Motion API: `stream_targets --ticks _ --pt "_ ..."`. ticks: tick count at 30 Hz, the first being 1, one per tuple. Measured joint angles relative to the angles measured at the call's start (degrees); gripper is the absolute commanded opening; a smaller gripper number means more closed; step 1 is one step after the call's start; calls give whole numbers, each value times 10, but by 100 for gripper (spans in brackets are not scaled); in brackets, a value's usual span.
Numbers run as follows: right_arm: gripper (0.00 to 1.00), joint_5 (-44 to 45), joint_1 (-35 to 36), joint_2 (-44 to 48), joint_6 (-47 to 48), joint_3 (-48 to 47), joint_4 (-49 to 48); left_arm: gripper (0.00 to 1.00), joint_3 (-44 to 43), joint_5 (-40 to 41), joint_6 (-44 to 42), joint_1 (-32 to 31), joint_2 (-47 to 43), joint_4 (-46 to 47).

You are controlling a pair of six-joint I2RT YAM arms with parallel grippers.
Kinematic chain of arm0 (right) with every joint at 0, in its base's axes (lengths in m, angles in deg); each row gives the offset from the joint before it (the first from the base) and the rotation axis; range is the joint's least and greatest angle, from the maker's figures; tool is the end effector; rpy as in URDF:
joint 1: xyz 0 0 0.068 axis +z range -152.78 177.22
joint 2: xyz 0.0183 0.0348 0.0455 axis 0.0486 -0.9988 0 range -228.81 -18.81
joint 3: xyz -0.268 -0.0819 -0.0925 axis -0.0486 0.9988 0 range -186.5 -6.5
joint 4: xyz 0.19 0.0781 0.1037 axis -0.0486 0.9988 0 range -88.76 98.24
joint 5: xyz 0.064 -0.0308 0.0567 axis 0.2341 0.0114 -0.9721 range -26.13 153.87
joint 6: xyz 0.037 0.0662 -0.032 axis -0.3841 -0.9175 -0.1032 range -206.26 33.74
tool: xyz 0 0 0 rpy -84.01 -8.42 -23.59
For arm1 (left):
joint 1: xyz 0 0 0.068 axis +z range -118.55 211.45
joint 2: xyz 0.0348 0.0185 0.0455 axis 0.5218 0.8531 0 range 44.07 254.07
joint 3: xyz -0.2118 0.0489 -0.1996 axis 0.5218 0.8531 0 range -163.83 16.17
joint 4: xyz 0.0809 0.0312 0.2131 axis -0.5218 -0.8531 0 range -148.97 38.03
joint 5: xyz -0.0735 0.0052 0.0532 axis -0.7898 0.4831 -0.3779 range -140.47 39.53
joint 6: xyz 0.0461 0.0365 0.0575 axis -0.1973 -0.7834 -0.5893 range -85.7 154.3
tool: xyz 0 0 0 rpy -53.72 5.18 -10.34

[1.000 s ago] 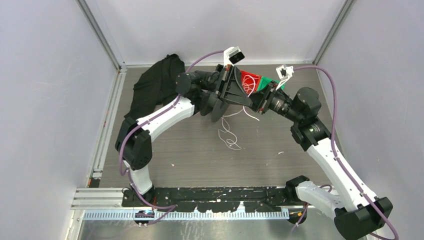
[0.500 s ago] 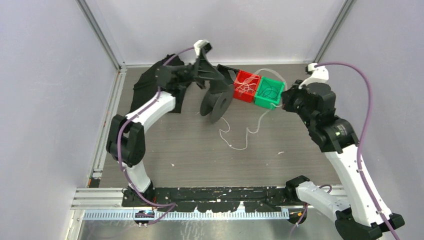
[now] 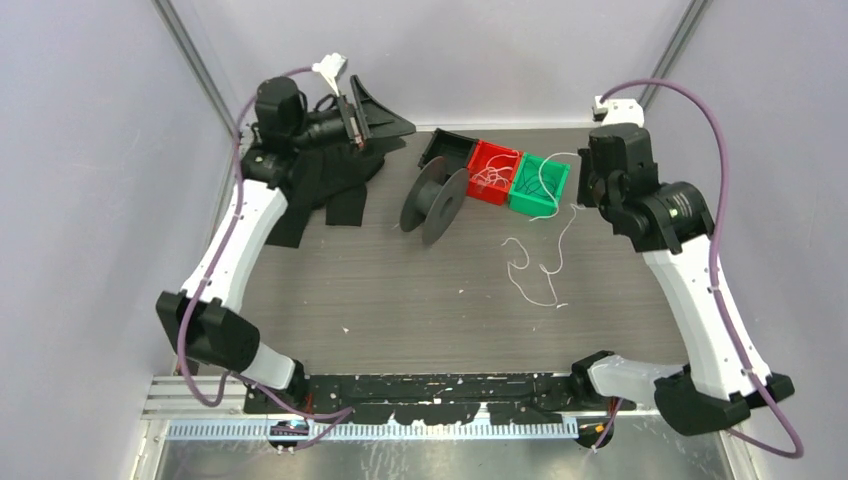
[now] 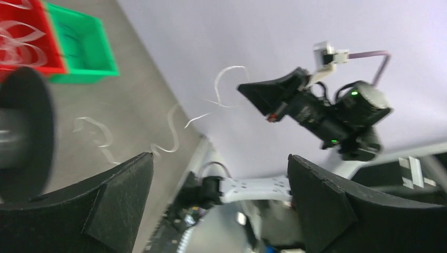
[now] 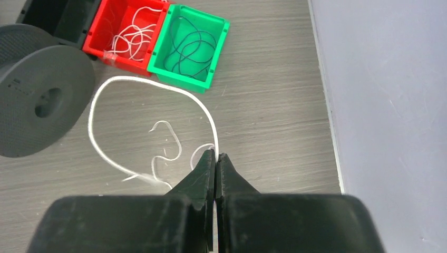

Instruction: Wrap the cables

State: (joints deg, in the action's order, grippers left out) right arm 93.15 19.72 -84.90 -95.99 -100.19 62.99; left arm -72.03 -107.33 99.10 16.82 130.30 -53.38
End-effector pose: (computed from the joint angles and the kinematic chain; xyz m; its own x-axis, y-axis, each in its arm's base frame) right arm 0.1760 0.0350 0.4503 -0.5042 -0.0492 -0.8622 0.1273 0.9832 -0.1306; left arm 0.2976 -0.1396 0.4681 -0.8540 -0.2883 -0.4332 0.4123 0.1330 -0.9013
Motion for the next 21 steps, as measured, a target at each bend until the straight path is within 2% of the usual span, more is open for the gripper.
stream_targets --ticks 3,6,12,16,18,21 --pt "1 -11 8 -42 -3 -44 16 100 -51 66 -121 2 -25 -143" --pt "1 -12 44 -75 -9 -68 12 100 -49 121 -185 2 -57 -228" --pt "1 -7 134 -160 -25 -122 -2 100 -3 215 -241 2 -70 -309" --pt "0 -17 148 -204 -43 -148 -19 100 9 273 -272 2 -69 -362" --pt "0 -26 151 -223 -46 -161 -32 100 -10 277 -296 2 -62 -401" --pt "0 -40 155 -254 -48 -183 -51 100 -15 280 -325 2 -59 -410"
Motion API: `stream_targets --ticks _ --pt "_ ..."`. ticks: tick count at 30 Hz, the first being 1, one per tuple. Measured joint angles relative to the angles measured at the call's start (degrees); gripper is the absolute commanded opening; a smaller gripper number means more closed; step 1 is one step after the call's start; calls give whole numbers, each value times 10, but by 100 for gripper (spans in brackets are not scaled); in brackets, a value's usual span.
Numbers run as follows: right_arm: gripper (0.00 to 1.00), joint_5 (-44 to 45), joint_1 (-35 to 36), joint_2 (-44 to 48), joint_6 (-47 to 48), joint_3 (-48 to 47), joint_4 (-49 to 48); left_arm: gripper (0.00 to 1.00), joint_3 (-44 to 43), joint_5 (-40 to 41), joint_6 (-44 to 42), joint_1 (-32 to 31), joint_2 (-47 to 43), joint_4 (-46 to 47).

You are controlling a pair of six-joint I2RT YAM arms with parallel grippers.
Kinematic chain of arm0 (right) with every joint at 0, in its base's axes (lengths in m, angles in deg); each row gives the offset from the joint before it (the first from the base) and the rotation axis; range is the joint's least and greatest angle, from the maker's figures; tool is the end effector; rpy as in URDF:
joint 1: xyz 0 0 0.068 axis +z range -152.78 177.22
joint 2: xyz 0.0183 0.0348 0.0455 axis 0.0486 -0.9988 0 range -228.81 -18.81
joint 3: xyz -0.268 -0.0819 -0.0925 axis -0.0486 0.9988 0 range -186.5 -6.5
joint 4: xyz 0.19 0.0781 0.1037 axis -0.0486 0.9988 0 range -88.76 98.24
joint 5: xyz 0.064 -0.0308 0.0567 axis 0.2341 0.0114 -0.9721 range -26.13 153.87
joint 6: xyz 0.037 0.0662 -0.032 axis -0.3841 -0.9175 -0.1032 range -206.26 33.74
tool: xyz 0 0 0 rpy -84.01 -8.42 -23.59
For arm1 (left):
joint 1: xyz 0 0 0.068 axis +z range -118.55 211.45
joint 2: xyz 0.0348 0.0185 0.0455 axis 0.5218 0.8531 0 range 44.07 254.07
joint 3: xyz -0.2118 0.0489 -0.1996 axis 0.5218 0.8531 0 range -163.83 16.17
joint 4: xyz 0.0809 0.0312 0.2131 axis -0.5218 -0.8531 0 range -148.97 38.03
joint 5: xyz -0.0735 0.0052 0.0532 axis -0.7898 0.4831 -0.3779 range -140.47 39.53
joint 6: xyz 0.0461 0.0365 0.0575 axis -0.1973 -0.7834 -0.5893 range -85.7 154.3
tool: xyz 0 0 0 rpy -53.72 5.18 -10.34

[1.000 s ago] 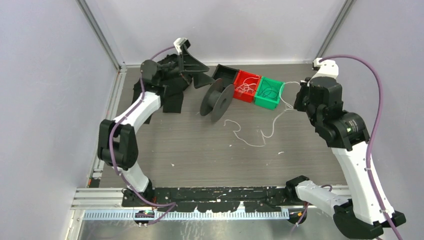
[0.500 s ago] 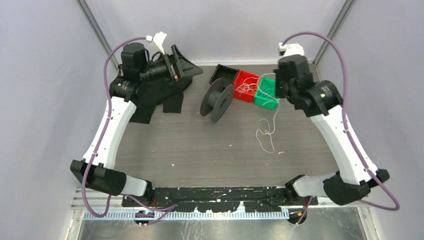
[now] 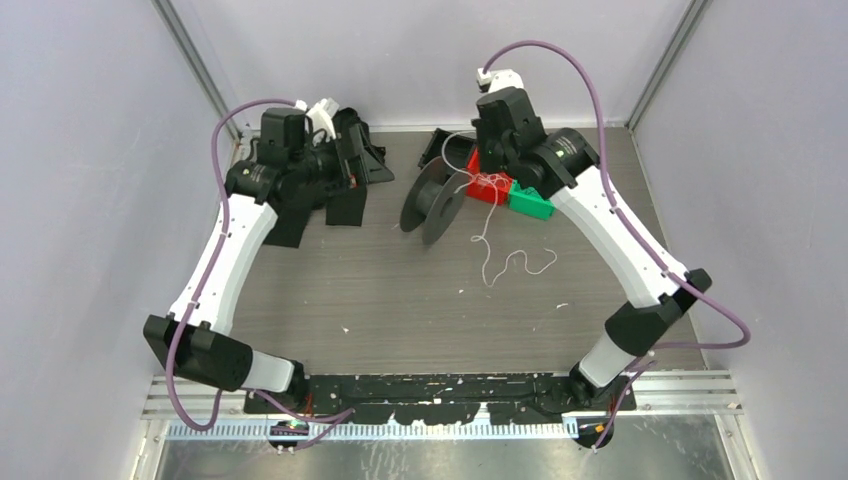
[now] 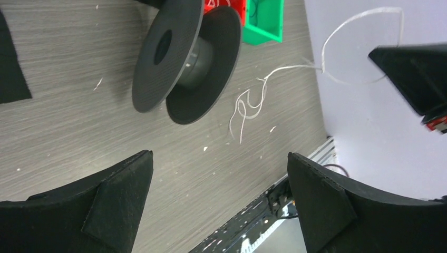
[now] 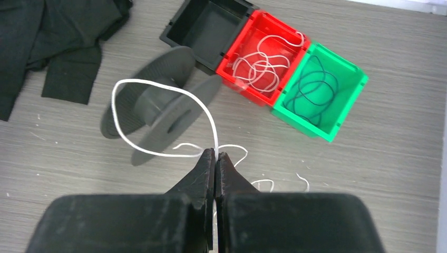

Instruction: Wrap the cables

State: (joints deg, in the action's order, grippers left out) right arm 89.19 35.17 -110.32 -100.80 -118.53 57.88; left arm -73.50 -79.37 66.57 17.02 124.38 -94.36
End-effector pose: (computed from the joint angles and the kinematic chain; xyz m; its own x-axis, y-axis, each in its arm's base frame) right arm 0.2683 0.1704 0.4489 -0.5210 -0.1185 -0.8453 -0.1576 0.9866 -0.0411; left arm 0.2672 -0.1045 0.4154 -0.7724 -0.2838 -0.5682 0.2344 0.7041 -0.6703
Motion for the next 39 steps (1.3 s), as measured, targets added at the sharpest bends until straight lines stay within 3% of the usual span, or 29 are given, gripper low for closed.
stream_targets --ticks 14,25,30,39 --pt "0 -12 2 -153 -3 -135 -26 92 83 19 -60 0 -13 29" --pt "0 -10 5 -206 -3 -160 -26 89 228 9 -55 0 -13 206" --pt "0 -20 10 -210 -3 -160 -29 87 221 -12 -62 -6 27 268" --pt "0 -59 17 -233 10 -160 -53 84 188 -11 -99 -30 81 289"
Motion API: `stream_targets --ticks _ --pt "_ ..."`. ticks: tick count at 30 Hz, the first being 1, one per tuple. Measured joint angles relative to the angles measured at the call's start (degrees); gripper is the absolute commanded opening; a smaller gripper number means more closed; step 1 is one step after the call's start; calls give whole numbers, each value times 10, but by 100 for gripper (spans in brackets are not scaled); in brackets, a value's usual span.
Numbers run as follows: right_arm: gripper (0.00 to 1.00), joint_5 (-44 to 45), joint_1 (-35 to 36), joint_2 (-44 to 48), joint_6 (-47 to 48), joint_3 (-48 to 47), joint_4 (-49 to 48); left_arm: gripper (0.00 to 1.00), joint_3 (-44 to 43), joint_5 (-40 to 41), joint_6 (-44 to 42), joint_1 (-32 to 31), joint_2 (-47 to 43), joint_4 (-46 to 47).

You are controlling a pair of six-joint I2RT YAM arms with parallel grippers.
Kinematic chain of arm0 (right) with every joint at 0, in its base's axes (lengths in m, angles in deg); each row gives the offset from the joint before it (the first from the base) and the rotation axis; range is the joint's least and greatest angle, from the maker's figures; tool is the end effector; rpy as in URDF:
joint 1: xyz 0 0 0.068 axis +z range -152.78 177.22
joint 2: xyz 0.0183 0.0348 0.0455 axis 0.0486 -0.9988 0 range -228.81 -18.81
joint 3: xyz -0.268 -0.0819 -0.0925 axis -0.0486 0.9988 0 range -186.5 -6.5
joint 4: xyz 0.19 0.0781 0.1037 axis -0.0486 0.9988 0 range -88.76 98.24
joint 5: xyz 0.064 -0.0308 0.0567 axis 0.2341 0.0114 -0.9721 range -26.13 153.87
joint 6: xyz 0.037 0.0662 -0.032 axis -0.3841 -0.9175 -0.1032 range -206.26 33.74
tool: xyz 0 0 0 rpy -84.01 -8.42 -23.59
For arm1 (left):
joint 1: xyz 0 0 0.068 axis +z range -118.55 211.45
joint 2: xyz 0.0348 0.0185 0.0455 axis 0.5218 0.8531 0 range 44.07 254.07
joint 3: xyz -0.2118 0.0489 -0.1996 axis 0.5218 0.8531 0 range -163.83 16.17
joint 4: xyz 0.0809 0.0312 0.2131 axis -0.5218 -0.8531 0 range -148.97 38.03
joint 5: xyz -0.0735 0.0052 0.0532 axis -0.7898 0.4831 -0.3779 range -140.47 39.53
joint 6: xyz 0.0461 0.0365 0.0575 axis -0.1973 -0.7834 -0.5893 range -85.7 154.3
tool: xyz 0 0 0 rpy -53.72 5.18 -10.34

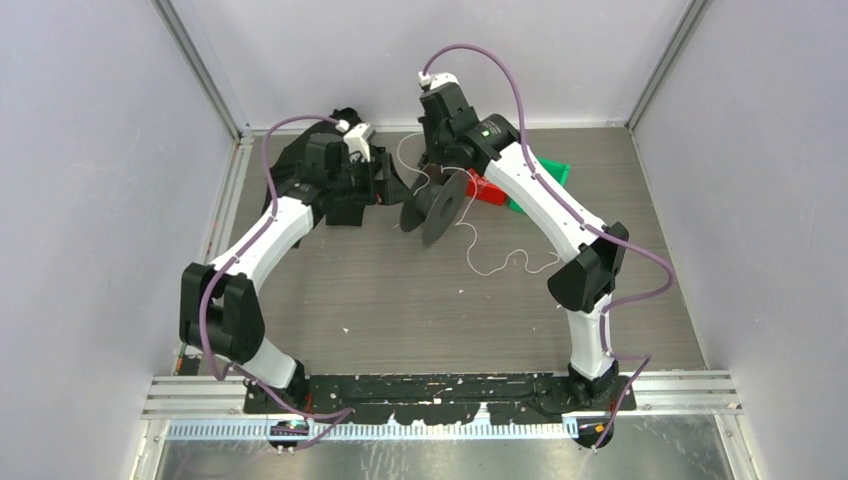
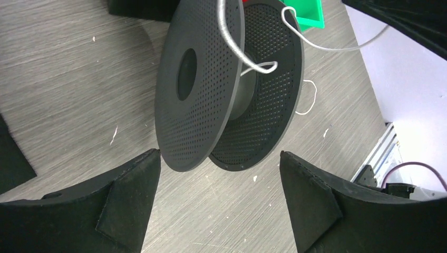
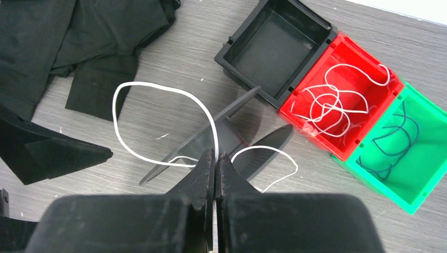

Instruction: Wrap the cables

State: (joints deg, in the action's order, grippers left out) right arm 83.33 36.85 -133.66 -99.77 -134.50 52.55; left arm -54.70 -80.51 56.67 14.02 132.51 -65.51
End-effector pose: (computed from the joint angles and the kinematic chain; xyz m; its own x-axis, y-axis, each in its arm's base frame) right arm 0.3571 0.2648 0.3930 -0.5560 -0.1743 -0.8127 -0.2773 0.9606 -0.0164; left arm 0.3213 -0.1384 0.3235 -0.7102 -0.1223 -0.6933 0.4303 0.7040 -0.5650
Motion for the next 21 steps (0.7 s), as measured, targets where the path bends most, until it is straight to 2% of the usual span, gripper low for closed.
stream_targets --ticks 7,21 --pt "0 -31 0 -4 5 0 -16 79 -6 6 -30 -14 11 5" --pt "0 -67 0 -13 -17 -1 -21 75 7 96 -85 -62 17 53"
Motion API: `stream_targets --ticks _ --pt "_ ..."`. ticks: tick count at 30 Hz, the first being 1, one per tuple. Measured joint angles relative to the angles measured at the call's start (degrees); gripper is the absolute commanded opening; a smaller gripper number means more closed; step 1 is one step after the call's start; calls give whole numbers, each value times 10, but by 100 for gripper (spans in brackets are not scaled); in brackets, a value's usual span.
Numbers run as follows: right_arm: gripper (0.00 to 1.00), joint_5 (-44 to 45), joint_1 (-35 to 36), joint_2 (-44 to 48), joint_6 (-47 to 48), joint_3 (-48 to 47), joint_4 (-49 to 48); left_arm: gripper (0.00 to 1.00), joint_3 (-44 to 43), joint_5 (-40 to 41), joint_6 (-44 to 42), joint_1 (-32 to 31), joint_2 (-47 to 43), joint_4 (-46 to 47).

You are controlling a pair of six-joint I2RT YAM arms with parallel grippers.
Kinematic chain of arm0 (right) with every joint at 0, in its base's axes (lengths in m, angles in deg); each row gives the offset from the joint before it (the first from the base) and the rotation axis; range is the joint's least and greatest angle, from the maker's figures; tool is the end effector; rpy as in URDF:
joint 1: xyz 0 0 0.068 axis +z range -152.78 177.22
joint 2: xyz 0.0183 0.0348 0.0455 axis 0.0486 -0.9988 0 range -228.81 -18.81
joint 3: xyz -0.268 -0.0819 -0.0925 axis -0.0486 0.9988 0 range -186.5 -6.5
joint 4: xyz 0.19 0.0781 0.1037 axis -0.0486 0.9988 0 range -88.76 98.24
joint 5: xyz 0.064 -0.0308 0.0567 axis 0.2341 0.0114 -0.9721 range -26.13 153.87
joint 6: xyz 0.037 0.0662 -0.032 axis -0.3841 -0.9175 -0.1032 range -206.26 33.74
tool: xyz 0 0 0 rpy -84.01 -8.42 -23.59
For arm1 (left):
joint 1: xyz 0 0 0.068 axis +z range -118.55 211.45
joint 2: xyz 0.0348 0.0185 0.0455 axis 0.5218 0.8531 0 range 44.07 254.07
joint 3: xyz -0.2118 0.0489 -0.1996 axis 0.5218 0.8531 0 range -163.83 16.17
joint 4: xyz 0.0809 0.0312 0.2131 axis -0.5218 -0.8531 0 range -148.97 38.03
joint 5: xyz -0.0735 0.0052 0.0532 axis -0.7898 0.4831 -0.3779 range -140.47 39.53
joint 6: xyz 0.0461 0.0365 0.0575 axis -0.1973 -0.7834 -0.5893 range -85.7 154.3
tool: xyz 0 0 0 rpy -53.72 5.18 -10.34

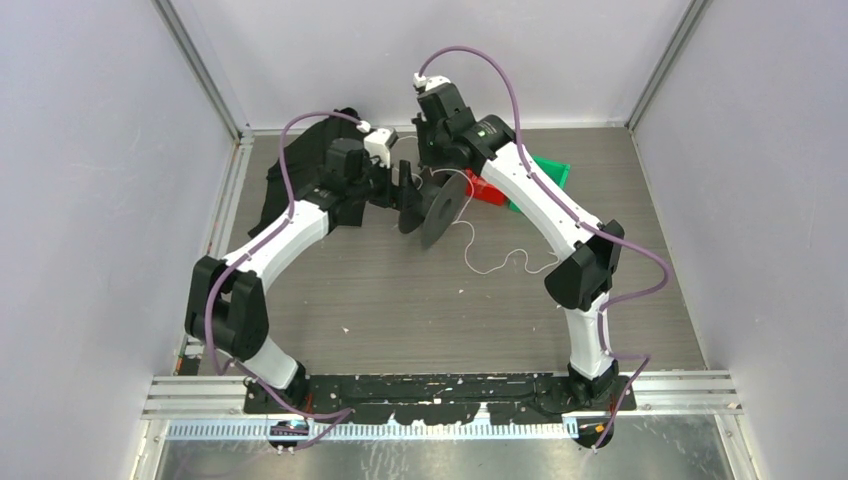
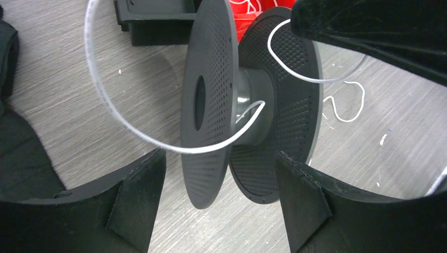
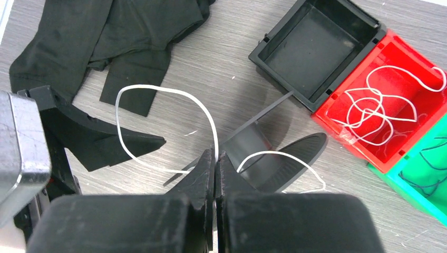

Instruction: Wrap the cables

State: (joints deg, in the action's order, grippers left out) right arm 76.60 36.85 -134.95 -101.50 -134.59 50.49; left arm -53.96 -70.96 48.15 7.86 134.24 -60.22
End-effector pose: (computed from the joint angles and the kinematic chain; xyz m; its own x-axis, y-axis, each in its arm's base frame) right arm 0.3605 0.2781 0.3864 -0.5783 -0.1459 -0.8027 -0.3472 0.9343 0.0803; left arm 0.3235 -0.1686 0.3176 -0.5791 0.0083 -0.8152 0.5343 0.7591 -0.3718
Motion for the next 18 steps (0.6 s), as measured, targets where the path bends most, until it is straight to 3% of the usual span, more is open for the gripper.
stream_targets --ticks 18 --pt "0 -24 0 -19 -17 -2 0 51 53 35 -26 -18 5 89"
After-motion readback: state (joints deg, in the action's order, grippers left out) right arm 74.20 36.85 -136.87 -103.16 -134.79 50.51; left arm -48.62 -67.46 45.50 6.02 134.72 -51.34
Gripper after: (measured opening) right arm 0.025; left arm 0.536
